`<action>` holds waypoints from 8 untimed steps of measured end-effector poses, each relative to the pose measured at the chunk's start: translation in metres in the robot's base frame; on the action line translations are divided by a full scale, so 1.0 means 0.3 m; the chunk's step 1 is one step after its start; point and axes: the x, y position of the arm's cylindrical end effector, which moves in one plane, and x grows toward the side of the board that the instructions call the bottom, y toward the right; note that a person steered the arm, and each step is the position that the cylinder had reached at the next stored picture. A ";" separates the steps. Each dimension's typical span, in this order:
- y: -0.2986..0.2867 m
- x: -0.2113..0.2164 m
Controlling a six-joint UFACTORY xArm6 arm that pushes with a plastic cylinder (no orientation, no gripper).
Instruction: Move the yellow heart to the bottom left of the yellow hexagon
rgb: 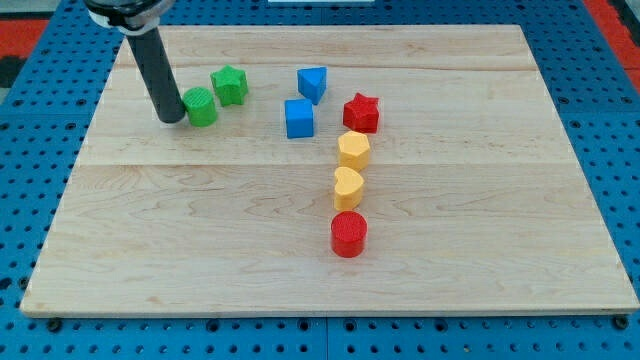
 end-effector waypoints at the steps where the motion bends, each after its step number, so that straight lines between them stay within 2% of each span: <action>1: 0.126 0.148; 2: 0.362 0.243; 4: 0.668 0.298; 6: 1.020 0.419; 7: 0.897 0.484; 8: 0.677 0.395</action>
